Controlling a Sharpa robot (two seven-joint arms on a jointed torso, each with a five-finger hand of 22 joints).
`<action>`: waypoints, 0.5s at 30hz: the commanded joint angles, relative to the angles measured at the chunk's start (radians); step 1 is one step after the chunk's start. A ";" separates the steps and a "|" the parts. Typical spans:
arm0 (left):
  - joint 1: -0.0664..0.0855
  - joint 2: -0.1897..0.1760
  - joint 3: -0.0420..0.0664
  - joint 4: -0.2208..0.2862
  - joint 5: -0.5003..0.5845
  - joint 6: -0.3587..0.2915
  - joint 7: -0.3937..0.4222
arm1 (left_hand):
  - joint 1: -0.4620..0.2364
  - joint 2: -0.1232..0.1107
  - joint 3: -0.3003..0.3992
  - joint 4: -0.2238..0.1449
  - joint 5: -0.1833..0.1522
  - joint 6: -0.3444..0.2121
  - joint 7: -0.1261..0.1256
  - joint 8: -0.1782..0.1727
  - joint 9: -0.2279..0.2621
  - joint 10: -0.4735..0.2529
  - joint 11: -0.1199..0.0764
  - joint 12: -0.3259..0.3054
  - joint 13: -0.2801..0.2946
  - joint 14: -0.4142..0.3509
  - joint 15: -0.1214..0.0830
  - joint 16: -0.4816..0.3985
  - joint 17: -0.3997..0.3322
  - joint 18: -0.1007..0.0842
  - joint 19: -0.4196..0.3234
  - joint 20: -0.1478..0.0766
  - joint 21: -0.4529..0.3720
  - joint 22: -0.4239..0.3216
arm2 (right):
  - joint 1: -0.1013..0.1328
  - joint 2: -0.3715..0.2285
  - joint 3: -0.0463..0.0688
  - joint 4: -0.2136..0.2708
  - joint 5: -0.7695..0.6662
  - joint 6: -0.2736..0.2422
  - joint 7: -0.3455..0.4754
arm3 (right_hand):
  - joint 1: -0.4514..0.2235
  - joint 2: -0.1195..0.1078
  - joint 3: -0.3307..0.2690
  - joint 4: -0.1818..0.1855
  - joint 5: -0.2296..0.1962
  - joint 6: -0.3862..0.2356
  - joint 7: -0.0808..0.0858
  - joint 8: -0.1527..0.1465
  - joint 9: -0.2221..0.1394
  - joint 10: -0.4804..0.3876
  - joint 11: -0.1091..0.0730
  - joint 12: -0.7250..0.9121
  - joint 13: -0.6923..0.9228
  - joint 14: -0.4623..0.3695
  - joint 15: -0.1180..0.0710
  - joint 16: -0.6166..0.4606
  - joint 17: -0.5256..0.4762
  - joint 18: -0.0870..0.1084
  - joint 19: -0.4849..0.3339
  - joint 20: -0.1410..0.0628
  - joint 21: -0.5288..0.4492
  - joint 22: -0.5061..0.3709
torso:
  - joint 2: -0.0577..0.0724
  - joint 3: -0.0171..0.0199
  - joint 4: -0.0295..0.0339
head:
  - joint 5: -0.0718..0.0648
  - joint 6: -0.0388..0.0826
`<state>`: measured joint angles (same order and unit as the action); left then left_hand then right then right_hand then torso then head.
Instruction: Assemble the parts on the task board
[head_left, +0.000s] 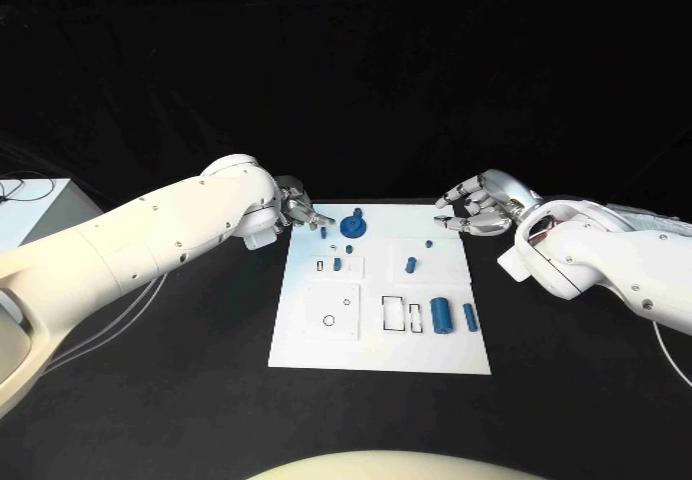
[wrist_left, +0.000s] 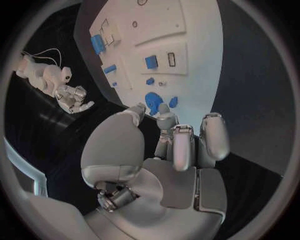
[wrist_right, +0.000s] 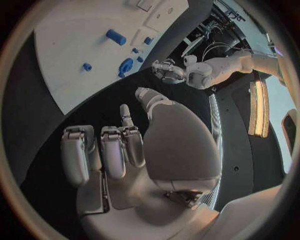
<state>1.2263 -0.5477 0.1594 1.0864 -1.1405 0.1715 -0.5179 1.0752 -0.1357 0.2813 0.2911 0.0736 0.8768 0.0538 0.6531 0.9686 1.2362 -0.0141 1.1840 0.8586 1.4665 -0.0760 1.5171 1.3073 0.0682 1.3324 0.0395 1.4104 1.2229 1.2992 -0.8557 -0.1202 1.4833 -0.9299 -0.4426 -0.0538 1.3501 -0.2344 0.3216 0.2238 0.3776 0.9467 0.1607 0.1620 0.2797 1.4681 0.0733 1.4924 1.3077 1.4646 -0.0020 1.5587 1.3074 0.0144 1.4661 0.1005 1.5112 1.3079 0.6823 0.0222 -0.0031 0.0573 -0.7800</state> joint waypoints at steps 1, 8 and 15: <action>0.003 0.016 0.003 -0.030 0.009 -0.030 0.021 | 0.009 0.003 -0.003 0.001 0.003 -0.001 0.000 -0.002 -0.003 -0.003 -0.001 0.001 0.005 0.071 0.006 -0.001 0.170 0.010 -0.003 0.002 -0.003 0.001 | 0.000 -0.002 0.001 0.004 -0.004 -0.002 0.013 | -0.010 0.000 0.000 0.005 0.003 -0.007 0.001 0.005 0.000 0.034 0.003 -0.004 0.198 0.095 0.005 -0.003 0.218 0.003 0.072 0.005 -0.006 0.212 | 0.001 -0.0002 0.0006 | -0.001 0.001; 0.005 0.054 0.005 -0.110 -0.015 -0.054 0.026 | 0.019 0.007 0.001 0.000 0.004 0.003 -0.001 -0.002 -0.006 -0.003 -0.001 0.003 0.004 0.072 0.007 0.000 0.173 0.010 -0.002 0.003 -0.003 0.001 | 0.000 0.000 0.003 0.004 -0.001 -0.003 0.016 | -0.010 0.000 0.000 0.006 0.004 -0.008 0.001 0.005 -0.001 0.032 0.003 -0.006 0.197 0.095 0.005 -0.003 0.217 0.004 0.071 0.005 -0.007 0.211 | 0.006 0.0001 -0.0034 | -0.001 0.000; 0.007 0.093 0.005 -0.176 -0.015 -0.042 0.027 | 0.023 0.007 0.002 0.000 0.004 -0.001 0.001 -0.006 -0.010 -0.002 0.000 0.005 0.006 0.073 0.007 0.001 0.174 0.010 -0.001 0.004 -0.002 0.002 | 0.000 0.004 0.004 0.003 0.000 -0.001 0.016 | -0.010 0.002 0.001 0.007 0.006 -0.009 0.001 0.005 -0.001 0.033 0.003 -0.004 0.197 0.095 0.004 -0.003 0.219 0.003 0.072 0.005 -0.006 0.213 | 0.013 0.0007 -0.0040 | 0.000 0.004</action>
<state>1.2312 -0.4608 0.1639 0.9158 -1.1486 0.1349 -0.5068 1.0898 -0.1298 0.2814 0.2910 0.0735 0.8770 0.0536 0.6489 0.9580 1.2363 -0.0141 1.1840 0.8661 1.4650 -0.0746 1.5171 1.3074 0.0681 1.3325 0.0394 1.4104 1.2262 1.2997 -0.8528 -0.1172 1.4853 -0.9283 -0.4444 -0.0516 1.3501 -0.2344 0.3216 0.2238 0.3776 0.9468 0.1606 0.1620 0.2796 1.4681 0.0733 1.4924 1.3075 1.4646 -0.0020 1.5587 1.3074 0.0144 1.4661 0.1005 1.5072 1.3078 0.6913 0.0226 -0.0068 0.0577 -0.7773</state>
